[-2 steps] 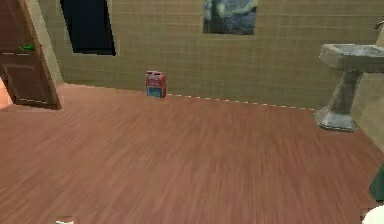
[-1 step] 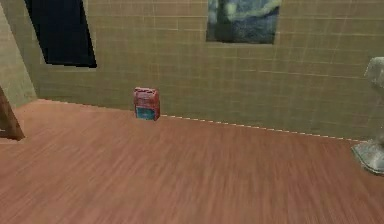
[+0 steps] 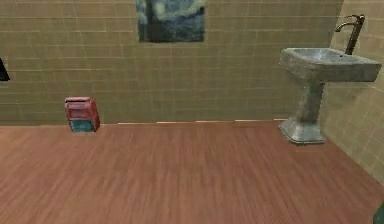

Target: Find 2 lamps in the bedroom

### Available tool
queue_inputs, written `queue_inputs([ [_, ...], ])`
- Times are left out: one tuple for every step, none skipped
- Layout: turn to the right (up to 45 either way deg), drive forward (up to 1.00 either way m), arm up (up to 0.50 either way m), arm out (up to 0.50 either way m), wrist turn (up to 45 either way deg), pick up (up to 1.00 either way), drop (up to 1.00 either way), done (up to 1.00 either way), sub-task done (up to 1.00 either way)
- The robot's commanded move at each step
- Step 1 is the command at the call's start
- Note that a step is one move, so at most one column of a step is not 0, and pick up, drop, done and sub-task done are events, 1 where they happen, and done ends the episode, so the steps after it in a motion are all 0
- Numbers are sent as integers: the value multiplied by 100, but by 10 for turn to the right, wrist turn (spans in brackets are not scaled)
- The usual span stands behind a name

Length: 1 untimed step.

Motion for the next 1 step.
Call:
queue_inputs([
  [0,30,0,0,0,0,0,0,0],
])
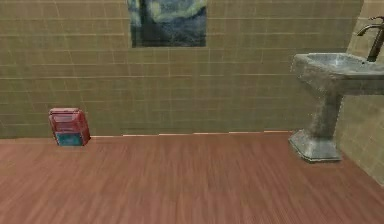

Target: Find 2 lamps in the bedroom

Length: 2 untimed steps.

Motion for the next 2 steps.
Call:
queue_inputs([
  [-450,0,0,0,0,0,0,0,0],
  [-330,0,0,0,0,0,0,0,0],
])
